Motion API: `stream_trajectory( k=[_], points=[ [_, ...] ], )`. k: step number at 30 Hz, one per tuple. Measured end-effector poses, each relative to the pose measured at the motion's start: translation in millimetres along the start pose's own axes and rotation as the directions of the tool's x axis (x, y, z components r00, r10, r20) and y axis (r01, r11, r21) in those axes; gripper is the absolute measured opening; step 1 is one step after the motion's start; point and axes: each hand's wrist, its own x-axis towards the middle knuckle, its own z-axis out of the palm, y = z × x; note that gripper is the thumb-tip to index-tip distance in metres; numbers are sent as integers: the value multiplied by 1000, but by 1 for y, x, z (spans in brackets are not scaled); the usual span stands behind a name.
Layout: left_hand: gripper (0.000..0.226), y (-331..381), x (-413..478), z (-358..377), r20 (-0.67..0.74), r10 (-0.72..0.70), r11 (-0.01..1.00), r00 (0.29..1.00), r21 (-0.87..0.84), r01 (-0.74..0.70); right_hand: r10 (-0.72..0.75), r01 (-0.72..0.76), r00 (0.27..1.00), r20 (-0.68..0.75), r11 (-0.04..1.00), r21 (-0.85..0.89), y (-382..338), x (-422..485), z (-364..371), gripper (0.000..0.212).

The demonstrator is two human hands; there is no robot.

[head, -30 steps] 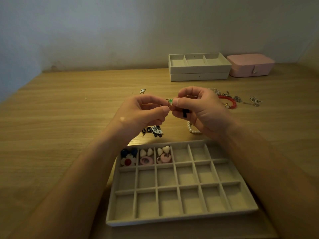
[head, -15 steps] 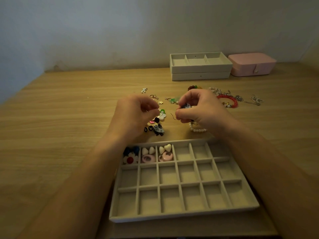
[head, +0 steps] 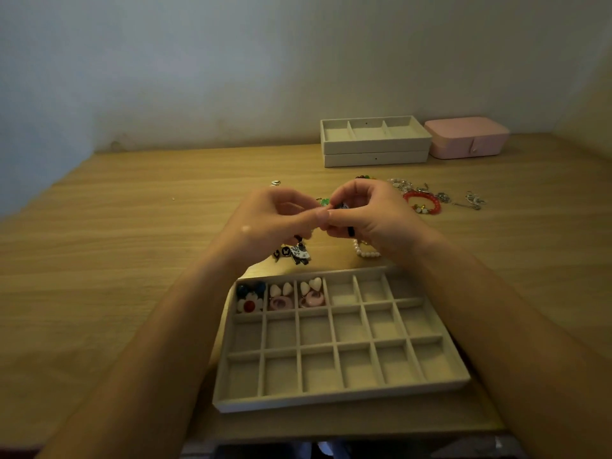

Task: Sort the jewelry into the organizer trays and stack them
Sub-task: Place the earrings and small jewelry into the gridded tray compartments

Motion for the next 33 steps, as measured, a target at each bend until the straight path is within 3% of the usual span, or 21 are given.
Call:
stream_trajectory(
  k=[7, 11, 17, 21, 29, 33],
  points=[
    [15, 23, -12, -6, -22, -3, 996, 1000, -86, 2, 21, -28, 999, 44, 985, 167, -21, -10, 0, 24],
    [20, 38, -22, -14, -116, 6, 992, 993, -123, -20, 52, -72, 993, 107, 977, 199, -34, -22, -3, 14],
    [23, 61, -38, -18, -223, 46, 978, 974, -189, -90, 62, -74, 984, 168, 995, 65, -43, -43, -10, 30],
    [24, 71, -44, -15, -199, 98, 986, 975, -111, -122, 119, -86, 974, 192, 981, -172, -49, -51, -12, 30],
    [26, 88, -48, -11, -168, 152, 987, 974, 70, -142, -62, 99, 990, 129, 948, -302, -68, -58, 1, 12],
    [25, 91, -49, -11, -176, 154, 986, 972, 97, -139, -79, 108, 992, 98, 935, -337, -74, -60, 4, 8]
  ],
)
